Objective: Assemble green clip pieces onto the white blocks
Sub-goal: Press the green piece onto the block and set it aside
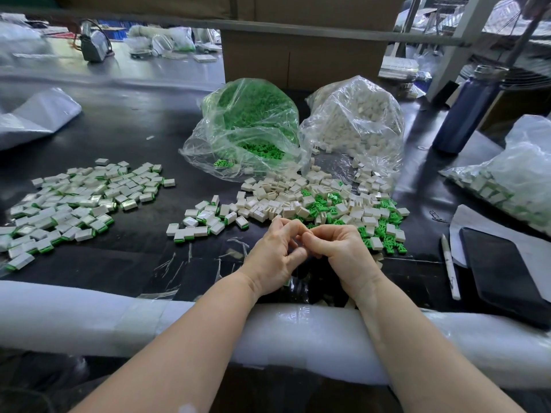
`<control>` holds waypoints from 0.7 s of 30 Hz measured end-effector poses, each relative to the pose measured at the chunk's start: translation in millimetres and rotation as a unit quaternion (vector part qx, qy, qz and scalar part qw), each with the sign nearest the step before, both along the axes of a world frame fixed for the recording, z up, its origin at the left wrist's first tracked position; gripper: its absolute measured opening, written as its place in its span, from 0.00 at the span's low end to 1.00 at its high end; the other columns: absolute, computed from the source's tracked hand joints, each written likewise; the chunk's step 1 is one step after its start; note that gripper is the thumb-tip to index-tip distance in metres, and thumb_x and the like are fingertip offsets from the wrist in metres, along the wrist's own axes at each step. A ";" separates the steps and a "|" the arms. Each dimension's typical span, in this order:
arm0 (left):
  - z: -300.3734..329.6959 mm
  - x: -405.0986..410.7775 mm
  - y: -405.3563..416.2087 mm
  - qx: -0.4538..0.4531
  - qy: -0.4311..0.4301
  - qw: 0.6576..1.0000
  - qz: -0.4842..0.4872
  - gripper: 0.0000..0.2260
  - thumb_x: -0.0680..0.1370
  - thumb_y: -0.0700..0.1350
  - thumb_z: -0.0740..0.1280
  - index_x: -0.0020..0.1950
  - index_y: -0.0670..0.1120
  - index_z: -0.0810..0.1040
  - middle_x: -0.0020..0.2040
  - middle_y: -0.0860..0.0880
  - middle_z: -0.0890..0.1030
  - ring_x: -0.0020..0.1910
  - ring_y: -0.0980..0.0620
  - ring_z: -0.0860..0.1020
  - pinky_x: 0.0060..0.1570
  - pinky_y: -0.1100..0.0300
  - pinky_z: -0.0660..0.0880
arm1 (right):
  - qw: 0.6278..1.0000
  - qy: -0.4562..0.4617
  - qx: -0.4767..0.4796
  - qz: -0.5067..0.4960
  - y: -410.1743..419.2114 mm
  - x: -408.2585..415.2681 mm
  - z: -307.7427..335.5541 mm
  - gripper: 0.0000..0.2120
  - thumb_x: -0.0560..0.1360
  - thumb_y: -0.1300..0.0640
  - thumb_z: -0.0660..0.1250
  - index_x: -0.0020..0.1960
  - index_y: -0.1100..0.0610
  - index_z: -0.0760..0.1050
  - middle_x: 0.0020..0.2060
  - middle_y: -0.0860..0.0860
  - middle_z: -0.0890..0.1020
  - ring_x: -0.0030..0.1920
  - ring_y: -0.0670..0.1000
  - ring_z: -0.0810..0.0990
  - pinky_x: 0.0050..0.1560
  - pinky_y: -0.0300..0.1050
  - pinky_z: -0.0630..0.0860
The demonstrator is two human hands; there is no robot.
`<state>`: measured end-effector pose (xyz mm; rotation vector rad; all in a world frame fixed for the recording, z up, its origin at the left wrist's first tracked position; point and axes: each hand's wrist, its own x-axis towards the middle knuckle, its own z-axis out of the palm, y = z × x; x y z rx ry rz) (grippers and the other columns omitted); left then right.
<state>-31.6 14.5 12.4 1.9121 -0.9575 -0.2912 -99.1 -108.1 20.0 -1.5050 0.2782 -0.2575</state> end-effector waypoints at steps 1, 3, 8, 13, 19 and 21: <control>-0.2 0.0 -0.1 0.002 -0.001 1.000 0.001 0.07 0.75 0.37 0.63 0.50 0.46 0.75 0.49 0.51 0.68 0.44 0.51 0.73 0.55 0.49 0.73 | 1.000 0.000 -0.002 -0.001 0.2 0.0 -0.1 0.05 0.73 0.67 0.67 0.41 0.67 0.80 0.28 0.56 0.80 0.28 0.49 0.78 0.31 0.40 0.76; -0.4 0.3 -0.4 0.009 -0.005 1.000 0.002 0.07 0.75 0.37 0.63 0.51 0.45 0.75 0.50 0.49 0.69 0.45 0.49 0.74 0.54 0.49 0.73 | 1.000 -0.004 -0.005 -0.003 0.4 -0.3 -0.5 0.05 0.73 0.67 0.67 0.40 0.66 0.81 0.26 0.55 0.80 0.27 0.48 0.78 0.30 0.39 0.75; -0.4 1.4 0.3 -0.035 0.021 0.999 0.004 0.07 0.77 0.37 0.63 0.47 0.50 0.73 0.47 0.54 0.67 0.38 0.64 0.70 0.47 0.68 0.72 | 1.000 -0.018 -0.007 -0.002 2.2 -0.3 -1.2 0.06 0.74 0.62 0.68 0.41 0.62 0.82 0.31 0.57 0.82 0.31 0.52 0.81 0.33 0.41 0.77; -2.0 3.0 -1.0 -0.078 0.065 0.994 0.049 0.03 0.78 0.42 0.65 0.49 0.50 0.75 0.49 0.49 0.73 0.43 0.55 0.73 0.48 0.67 0.73 | 0.998 -0.043 -0.024 -0.036 4.1 2.4 -1.9 0.05 0.75 0.60 0.67 0.44 0.58 0.82 0.32 0.50 0.84 0.34 0.45 0.82 0.35 0.34 0.76; -4.7 5.8 -1.5 -0.067 0.079 0.992 0.068 0.04 0.77 0.41 0.66 0.50 0.47 0.78 0.41 0.52 0.78 0.41 0.57 0.74 0.47 0.65 0.72 | 0.977 -0.062 -0.172 -0.113 -0.3 3.8 -4.0 0.08 0.71 0.65 0.71 0.40 0.51 0.81 0.35 0.46 0.83 0.39 0.44 0.80 0.45 0.36 0.77; -4.7 5.9 -1.6 -0.062 0.073 0.993 0.069 0.03 0.77 0.42 0.66 0.50 0.48 0.78 0.41 0.54 0.78 0.40 0.59 0.74 0.47 0.67 0.71 | 0.968 -0.073 -0.207 -0.121 0.9 3.8 -3.3 0.11 0.70 0.65 0.72 0.37 0.49 0.80 0.34 0.44 0.82 0.38 0.41 0.79 0.44 0.30 0.73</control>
